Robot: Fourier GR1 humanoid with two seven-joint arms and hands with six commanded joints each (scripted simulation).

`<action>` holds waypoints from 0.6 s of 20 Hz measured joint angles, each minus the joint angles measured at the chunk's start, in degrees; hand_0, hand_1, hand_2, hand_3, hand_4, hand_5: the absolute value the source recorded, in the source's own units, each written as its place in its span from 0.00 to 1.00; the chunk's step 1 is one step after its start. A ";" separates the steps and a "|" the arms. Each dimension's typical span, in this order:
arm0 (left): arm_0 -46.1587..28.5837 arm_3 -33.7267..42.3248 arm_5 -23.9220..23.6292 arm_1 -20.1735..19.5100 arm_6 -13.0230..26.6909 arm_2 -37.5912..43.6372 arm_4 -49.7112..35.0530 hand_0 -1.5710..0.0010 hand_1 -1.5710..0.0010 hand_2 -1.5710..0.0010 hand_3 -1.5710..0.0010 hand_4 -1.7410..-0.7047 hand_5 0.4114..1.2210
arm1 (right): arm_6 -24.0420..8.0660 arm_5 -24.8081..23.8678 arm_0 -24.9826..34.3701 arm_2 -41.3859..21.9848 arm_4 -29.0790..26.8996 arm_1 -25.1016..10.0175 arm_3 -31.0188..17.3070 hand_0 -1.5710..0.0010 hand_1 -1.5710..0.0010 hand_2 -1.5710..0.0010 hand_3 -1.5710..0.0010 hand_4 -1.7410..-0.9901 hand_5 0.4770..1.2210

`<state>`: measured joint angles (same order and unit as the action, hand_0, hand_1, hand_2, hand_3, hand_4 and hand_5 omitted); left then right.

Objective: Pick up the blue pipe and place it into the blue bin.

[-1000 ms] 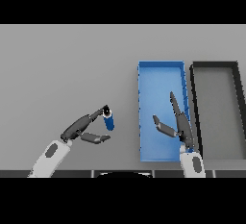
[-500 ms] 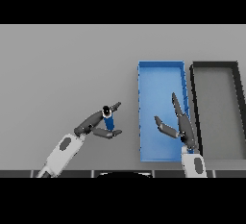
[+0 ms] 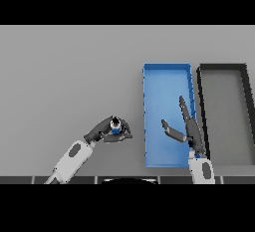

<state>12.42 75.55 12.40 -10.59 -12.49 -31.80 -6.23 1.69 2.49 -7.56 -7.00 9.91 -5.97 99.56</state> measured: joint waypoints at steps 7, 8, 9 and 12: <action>0.11 4.73 -4.23 1.25 0.50 -0.54 -0.07 0.05 0.04 0.04 0.09 0.02 0.97 | 0.48 0.11 0.26 -0.42 0.53 0.05 -0.25 1.00 1.00 1.00 1.00 0.74 0.17; 0.51 5.79 -4.47 1.47 0.75 -0.18 -0.78 0.04 0.03 0.03 0.08 0.02 0.98 | 1.07 -0.02 -0.16 -0.84 0.83 0.54 -0.37 1.00 1.00 1.00 1.00 0.74 0.17; 0.57 7.69 -4.29 1.48 0.37 -0.46 -1.25 0.03 0.02 0.02 0.07 0.02 0.98 | 1.06 -0.40 -0.28 -0.56 1.15 0.17 0.02 1.00 1.00 1.00 1.00 0.75 0.17; 1.15 11.75 -4.31 1.28 3.18 -1.41 -1.81 0.02 0.01 0.01 0.06 0.01 0.99 | 0.63 -0.55 0.32 -0.02 1.10 -0.33 -0.09 1.00 1.00 1.00 1.00 0.78 0.16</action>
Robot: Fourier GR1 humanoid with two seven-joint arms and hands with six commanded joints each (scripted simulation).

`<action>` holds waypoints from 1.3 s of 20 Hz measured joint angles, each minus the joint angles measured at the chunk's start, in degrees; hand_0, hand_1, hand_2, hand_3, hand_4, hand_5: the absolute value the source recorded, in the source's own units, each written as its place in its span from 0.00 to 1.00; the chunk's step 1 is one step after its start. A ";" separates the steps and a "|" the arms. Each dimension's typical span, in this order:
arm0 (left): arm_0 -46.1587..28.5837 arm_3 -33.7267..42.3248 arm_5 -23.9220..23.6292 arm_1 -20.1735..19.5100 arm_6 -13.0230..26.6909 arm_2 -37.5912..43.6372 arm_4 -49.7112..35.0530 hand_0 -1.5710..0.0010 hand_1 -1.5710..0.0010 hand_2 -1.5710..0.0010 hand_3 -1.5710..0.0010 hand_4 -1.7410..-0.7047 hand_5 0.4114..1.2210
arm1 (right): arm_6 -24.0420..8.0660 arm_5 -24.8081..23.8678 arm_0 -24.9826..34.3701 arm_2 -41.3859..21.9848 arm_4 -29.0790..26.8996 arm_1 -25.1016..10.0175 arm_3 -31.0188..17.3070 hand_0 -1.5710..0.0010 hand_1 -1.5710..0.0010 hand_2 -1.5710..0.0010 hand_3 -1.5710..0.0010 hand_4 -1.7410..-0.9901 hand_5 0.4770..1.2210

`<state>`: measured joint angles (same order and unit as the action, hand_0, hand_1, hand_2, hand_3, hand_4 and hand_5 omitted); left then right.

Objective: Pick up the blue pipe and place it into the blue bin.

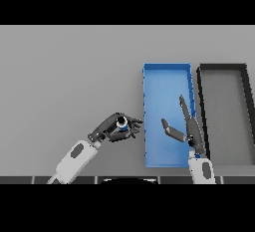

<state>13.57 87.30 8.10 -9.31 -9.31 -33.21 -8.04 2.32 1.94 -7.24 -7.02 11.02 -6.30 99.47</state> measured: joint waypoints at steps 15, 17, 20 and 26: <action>2.44 2.54 -0.68 -0.69 6.59 -1.36 0.47 0.00 0.00 0.00 0.05 0.00 1.00 | 4.58 1.93 -3.76 0.73 -4.04 0.09 3.14 1.00 1.00 1.00 1.00 0.73 0.18; 2.12 3.29 -0.48 -1.17 6.47 -1.49 0.19 0.00 0.00 0.00 0.05 0.00 1.00 | 4.10 8.55 -1.98 1.78 -13.11 -1.94 5.91 1.00 1.00 1.00 1.00 0.68 0.13; 2.09 3.20 -0.65 -0.96 7.57 -2.24 0.60 0.00 0.00 0.00 0.05 0.00 1.00 | -1.67 15.37 1.39 1.12 -21.70 -7.48 12.69 1.00 1.00 1.00 1.00 0.58 0.05; 3.42 2.29 -0.36 -1.57 6.50 -1.54 0.63 0.00 0.00 0.00 0.05 0.00 1.00 | -16.49 20.47 11.21 -5.25 -27.56 -11.88 17.91 1.00 1.00 1.00 1.00 0.57 0.04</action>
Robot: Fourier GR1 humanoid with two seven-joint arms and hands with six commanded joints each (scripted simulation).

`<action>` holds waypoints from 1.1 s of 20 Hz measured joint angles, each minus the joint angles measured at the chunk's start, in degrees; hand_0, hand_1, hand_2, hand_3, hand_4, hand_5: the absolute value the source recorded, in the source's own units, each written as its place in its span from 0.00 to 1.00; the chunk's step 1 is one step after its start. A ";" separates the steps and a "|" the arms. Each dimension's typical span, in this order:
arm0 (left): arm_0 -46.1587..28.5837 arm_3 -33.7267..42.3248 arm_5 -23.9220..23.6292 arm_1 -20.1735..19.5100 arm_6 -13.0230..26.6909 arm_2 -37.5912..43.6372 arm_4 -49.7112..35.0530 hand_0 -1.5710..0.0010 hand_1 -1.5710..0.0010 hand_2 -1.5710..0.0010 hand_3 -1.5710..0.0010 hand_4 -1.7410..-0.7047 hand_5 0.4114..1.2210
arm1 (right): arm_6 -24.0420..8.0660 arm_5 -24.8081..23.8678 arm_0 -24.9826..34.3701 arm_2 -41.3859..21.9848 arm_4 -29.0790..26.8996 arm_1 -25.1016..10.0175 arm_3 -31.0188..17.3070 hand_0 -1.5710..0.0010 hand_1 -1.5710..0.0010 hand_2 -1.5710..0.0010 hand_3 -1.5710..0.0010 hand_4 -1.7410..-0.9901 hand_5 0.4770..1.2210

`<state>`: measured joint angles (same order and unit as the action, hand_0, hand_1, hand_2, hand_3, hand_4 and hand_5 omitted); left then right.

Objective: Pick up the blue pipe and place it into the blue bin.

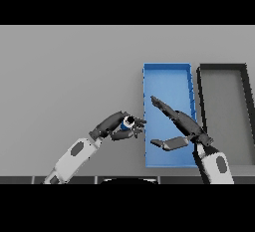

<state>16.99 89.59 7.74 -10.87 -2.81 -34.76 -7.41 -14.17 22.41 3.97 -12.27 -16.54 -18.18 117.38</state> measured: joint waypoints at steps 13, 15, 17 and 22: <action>0.38 0.67 1.53 -1.28 -0.85 -0.03 -1.02 0.00 0.00 0.00 0.02 0.00 1.00 | -6.52 5.16 18.02 -9.79 3.38 7.59 -9.60 1.00 1.00 1.00 1.00 0.70 0.04; 0.25 -0.10 1.65 -0.57 -0.42 -0.69 -0.76 0.00 0.00 0.00 0.06 0.00 1.00 | -6.65 5.84 20.04 -10.22 3.51 8.88 -11.79 0.97 0.95 0.93 0.97 0.66 0.04; -0.04 0.59 1.58 -1.51 -1.43 -0.85 0.20 0.25 0.31 0.32 0.34 0.06 1.00 | -7.34 6.68 22.59 -10.62 3.28 10.28 -14.21 0.78 0.76 0.76 0.81 0.54 0.04; 0.72 0.86 2.17 -2.80 4.97 -1.59 4.22 0.32 0.35 0.38 0.40 0.13 1.00 | -7.57 9.20 26.06 -10.89 -0.81 11.71 -16.69 0.28 0.28 0.27 0.39 0.24 0.25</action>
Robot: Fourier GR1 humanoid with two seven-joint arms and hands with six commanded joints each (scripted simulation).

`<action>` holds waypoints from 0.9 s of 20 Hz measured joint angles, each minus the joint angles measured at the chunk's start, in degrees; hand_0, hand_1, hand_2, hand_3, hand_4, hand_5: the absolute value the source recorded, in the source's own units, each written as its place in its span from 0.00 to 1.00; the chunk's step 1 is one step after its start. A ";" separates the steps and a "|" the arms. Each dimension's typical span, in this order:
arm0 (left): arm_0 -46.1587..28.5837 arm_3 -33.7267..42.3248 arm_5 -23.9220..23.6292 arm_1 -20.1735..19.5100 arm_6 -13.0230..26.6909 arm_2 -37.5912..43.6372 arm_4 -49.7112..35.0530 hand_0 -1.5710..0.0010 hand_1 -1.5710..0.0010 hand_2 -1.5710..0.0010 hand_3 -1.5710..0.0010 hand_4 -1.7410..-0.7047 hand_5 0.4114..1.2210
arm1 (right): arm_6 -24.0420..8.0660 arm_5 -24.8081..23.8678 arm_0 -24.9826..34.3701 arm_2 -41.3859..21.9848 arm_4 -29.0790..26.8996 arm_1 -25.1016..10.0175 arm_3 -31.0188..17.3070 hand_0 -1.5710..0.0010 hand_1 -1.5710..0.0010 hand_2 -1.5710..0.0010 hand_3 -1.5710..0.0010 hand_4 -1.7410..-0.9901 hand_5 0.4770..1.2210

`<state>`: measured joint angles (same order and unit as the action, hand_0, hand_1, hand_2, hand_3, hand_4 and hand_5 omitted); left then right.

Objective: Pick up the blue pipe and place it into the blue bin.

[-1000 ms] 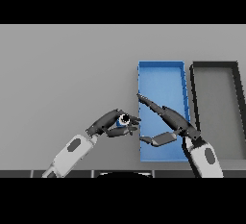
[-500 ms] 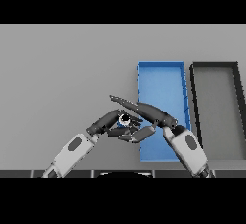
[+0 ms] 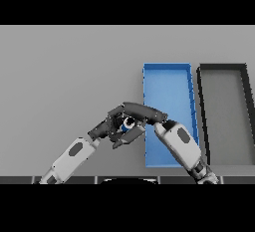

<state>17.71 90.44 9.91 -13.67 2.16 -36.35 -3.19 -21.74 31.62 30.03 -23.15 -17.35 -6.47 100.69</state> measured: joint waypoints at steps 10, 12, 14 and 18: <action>-1.56 -0.24 -0.51 2.89 -5.14 2.86 -5.24 0.03 0.04 0.12 0.04 0.01 1.00 | 4.84 -0.40 -0.93 -1.78 2.94 -0.51 -0.74 0.03 0.03 0.03 0.04 0.35 0.91; -1.20 0.35 -0.35 1.99 -7.01 2.75 -4.72 0.26 0.31 0.38 0.32 0.20 1.00 | 4.53 -1.25 -1.84 -1.64 1.41 0.39 0.44 0.02 0.02 0.02 0.03 0.34 0.94; -0.14 0.47 0.55 -0.04 -7.80 1.58 -1.05 0.53 0.56 0.60 0.57 0.42 1.00 | 3.11 -0.94 -2.29 -1.12 0.27 1.00 0.71 0.01 0.01 0.01 0.02 0.34 0.96; 0.66 -0.61 2.90 -1.50 -9.25 0.69 2.60 0.81 0.82 0.84 0.82 0.68 0.75 | -0.04 0.92 -2.60 -0.23 1.85 2.55 1.16 0.01 0.01 0.00 0.01 0.33 0.99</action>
<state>18.37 89.83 12.81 -15.17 -7.09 -35.66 -0.60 -21.78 32.54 27.43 -23.38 -15.50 -3.92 101.85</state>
